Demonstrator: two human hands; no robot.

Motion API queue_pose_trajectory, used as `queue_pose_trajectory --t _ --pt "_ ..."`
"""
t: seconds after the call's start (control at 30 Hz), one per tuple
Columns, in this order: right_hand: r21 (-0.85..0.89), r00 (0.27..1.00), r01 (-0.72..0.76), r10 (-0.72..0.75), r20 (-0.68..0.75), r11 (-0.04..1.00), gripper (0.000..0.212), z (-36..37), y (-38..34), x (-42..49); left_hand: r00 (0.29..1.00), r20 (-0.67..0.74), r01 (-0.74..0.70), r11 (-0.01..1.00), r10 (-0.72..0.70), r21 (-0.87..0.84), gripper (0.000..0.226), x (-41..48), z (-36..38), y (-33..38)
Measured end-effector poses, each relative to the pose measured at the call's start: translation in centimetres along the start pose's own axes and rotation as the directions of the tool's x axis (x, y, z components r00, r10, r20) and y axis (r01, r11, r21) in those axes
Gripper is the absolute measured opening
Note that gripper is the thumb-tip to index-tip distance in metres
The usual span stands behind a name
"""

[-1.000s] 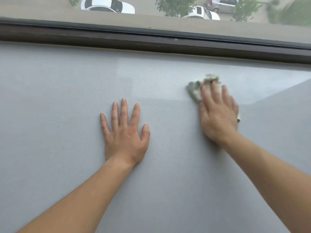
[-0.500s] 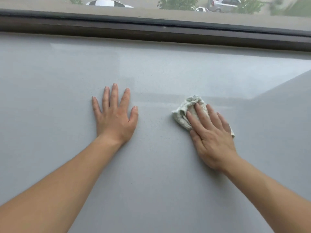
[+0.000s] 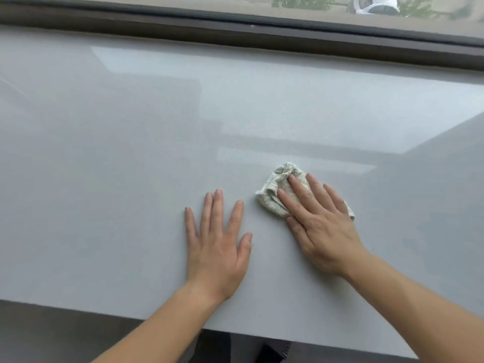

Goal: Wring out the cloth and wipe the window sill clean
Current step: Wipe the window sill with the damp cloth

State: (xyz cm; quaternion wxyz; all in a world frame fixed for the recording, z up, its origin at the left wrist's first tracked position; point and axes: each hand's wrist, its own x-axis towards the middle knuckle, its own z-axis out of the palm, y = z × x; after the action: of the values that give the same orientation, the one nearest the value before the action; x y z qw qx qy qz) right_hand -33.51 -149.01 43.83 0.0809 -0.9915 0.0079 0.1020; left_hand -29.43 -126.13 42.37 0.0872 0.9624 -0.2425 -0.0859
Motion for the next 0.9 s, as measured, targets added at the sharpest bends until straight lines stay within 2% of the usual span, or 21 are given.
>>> queue_pose_trajectory --t 0.07,0.17,0.23,0.27,0.37,0.43,0.5,0.53,0.63,0.7,0.8,0.9 --pt "-0.012 1.0 -0.016 0.015 -0.016 1.0 0.052 -0.7 2.7 0.7 1.0 0.015 -0.004 0.998 0.003 0.064 0.066 0.1 0.2 -0.1" --pt "0.102 0.967 -0.253 0.255 -0.009 0.962 0.052 -1.7 4.6 2.6 1.0 0.024 0.014 0.997 -0.016 0.078 0.067 0.0 0.2 0.1" --pt "0.125 0.933 -0.349 0.356 -0.04 0.929 0.056 -1.1 2.4 2.0 0.999 0.022 0.027 0.997 -0.029 0.073 0.067 -0.1 0.2 0.2" --pt "0.114 0.933 -0.347 0.355 -0.065 0.931 0.059 -0.5 0.6 0.8 0.999 0.019 0.032 0.997 -0.033 0.069 0.067 -0.1 0.2 0.2" --pt "0.029 0.989 -0.132 0.134 -0.068 0.991 0.059 1.8 -3.4 -4.9 0.999 0.005 0.034 0.999 -0.034 0.043 0.065 0.1 0.1 0.1" --pt "-0.001 0.999 0.015 -0.015 -0.034 1.0 0.057 2.2 -2.4 -6.9 0.999 0.007 0.034 0.999 -0.035 0.04 0.064 0.0 0.1 0.1" --pt "-0.027 0.998 0.054 -0.055 -0.038 0.998 0.056 2.0 -0.1 -6.7 0.999 0.016 0.033 0.999 -0.033 0.038 0.064 -0.1 -0.1 0.2" --pt "-0.022 0.999 0.012 -0.013 -0.052 1.0 0.056 1.6 0.8 -6.1 0.999 0.019 0.034 0.999 -0.034 0.035 0.065 -0.2 -0.1 0.2" --pt "0.107 0.961 -0.26 0.269 -0.071 0.96 0.057 1.1 0.2 -4.4 0.999 0.025 0.041 0.999 -0.042 0.025 0.067 -0.1 -0.2 0.2" --pt "0.119 0.937 -0.329 0.34 -0.085 0.937 0.059 1.7 -2.7 -5.4 0.999 0.024 0.039 0.999 -0.04 0.025 0.069 -0.1 -0.1 0.2" --pt "0.051 0.986 -0.131 0.136 -0.099 0.99 0.058 3.5 -7.0 -11.0 0.999 0.023 0.036 0.999 -0.037 0.018 0.07 -0.1 -0.2 0.2" --pt "0.015 0.997 0.064 -0.063 -0.048 0.998 0.055 4.1 -5.4 -14.3 0.999 0.021 0.031 0.999 -0.031 -0.01 0.07 -0.2 -0.2 0.0"
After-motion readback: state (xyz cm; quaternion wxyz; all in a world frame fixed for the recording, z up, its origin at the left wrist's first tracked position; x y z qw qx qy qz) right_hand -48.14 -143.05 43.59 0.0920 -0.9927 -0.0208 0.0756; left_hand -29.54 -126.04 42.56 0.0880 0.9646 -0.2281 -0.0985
